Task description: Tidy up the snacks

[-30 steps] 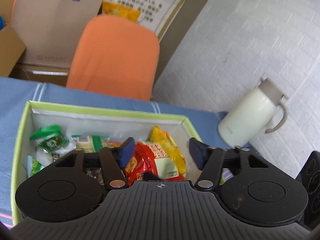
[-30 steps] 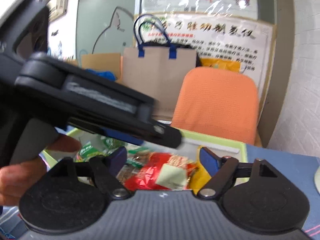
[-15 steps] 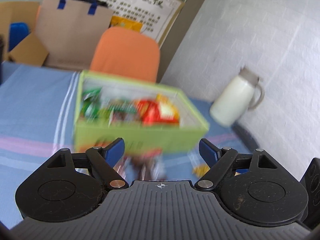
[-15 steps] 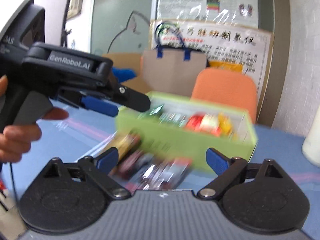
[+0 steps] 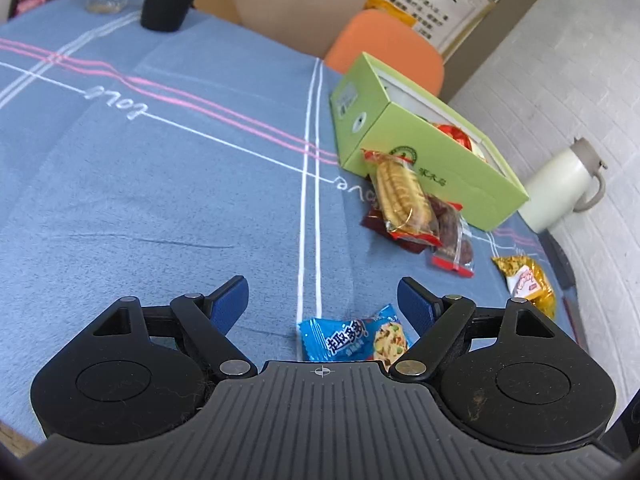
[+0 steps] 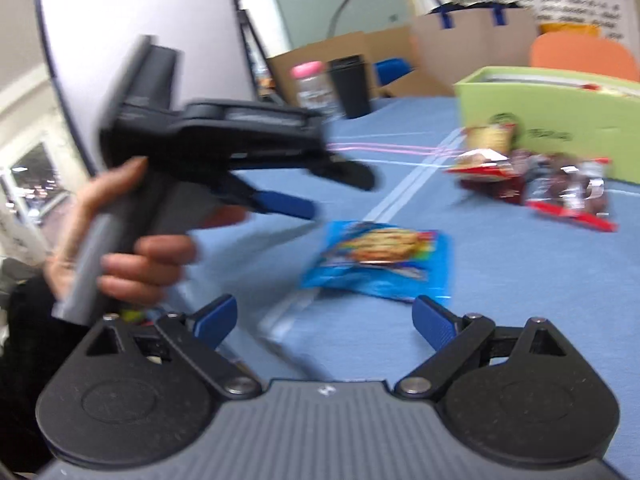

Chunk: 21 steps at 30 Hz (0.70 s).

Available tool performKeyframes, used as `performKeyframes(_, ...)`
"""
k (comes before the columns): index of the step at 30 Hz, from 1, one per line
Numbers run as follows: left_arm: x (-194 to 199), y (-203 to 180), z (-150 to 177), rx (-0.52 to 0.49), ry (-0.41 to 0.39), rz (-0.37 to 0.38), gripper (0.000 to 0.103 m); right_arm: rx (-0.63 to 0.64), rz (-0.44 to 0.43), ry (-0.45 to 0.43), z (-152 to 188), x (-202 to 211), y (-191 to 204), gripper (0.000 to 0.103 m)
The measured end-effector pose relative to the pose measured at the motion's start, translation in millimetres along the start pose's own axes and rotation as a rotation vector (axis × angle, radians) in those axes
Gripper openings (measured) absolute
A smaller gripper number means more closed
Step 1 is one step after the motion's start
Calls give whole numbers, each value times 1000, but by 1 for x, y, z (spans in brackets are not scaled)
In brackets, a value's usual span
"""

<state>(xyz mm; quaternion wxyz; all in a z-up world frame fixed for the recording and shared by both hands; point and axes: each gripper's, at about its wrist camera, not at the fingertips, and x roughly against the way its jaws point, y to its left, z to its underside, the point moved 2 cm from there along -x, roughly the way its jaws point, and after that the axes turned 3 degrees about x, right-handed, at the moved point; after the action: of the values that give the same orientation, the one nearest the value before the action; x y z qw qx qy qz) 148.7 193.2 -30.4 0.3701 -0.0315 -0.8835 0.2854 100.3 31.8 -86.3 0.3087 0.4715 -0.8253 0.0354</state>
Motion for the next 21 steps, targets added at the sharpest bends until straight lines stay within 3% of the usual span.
performKeyframes(6,-17,-14,-2,-132,78,57,67,46,68,35,-7,-23,4,94)
performKeyframes(11,-23,-28,8,-134,151,186,66,64,171,47,-17,-24,-19,93)
performKeyframes(18,-50,-73,29,-118,224,293,66,37,283,43,-1,17,-55,93)
performKeyframes(21,-64,-101,39,-135,249,303,66,19,358,34,7,38,-70,93)
